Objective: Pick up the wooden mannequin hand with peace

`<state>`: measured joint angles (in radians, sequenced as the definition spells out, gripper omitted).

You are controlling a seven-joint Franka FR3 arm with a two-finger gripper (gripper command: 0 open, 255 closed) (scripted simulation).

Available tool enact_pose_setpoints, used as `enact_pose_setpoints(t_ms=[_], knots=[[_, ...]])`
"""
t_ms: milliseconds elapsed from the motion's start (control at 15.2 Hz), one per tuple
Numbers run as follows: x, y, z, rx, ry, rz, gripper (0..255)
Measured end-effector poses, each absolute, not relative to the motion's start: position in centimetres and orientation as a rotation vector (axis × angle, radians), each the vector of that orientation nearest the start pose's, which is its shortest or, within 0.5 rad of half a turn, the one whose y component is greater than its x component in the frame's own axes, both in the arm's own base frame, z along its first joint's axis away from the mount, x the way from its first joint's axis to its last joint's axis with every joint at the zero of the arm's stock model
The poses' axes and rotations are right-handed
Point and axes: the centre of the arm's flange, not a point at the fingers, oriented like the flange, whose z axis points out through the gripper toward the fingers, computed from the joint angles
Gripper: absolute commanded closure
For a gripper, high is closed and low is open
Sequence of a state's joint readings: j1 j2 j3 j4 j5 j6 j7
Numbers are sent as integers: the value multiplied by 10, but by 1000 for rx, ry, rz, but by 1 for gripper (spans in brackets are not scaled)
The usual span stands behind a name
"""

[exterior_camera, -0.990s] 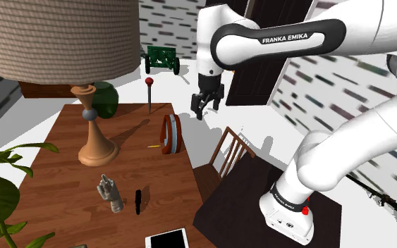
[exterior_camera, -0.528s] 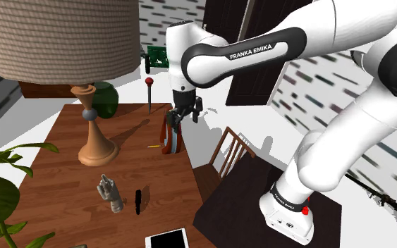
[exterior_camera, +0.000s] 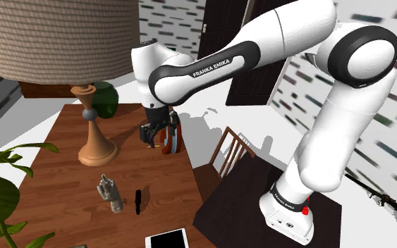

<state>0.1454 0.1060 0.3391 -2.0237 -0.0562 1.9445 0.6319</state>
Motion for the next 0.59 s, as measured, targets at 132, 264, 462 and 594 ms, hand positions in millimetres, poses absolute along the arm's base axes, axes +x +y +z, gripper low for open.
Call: enact_pose_setpoints(t_ms=[132, 264, 462, 594], knots=[[502, 271, 372, -3235, 198, 242, 0], [517, 289, 358, -3236, 203, 251, 0], [530, 319, 341, -3236, 209, 263, 0], [547, 337, 322, -3236, 213, 271, 0]])
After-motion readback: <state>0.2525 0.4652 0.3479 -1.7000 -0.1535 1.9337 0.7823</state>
